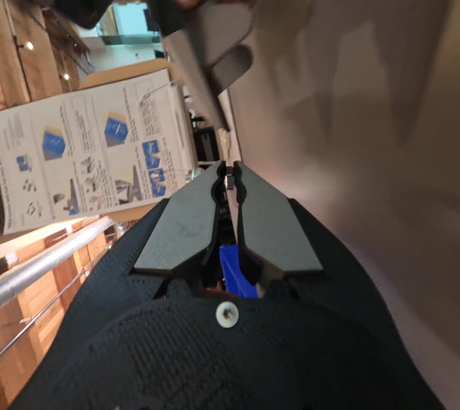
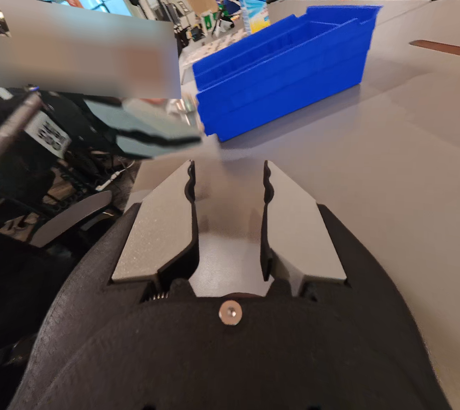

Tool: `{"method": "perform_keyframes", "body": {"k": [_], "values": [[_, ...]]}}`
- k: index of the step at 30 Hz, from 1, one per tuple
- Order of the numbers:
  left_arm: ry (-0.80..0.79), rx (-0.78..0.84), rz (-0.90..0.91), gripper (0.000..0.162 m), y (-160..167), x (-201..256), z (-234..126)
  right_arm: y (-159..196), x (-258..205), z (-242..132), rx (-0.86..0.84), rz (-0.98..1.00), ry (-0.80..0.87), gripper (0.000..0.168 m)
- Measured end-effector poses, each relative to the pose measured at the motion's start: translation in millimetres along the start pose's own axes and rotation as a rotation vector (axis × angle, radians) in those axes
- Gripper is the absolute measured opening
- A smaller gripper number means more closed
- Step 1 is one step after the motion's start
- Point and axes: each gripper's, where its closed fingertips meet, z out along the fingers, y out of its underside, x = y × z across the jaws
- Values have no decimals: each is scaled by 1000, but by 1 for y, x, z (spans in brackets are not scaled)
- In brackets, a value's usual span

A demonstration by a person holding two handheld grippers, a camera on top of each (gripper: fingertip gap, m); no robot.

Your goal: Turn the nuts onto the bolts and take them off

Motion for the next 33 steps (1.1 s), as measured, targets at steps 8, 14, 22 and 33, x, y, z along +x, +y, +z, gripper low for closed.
{"method": "perform_keyframes", "body": {"k": [8,14,22,33], "values": [[-61,114,95,4,-38,22,-1,5,-34,7,-28,-109,-129,50],[-56,120,89,4,-41,23,0,8,-47,13,-28,-104,-191,20],[-59,118,-40,4,-36,28,7,12,-37,17,-34,-45,-146,17],[-100,153,-654,5,-29,34,3,15,-5,14,-26,54,-36,17]]}}
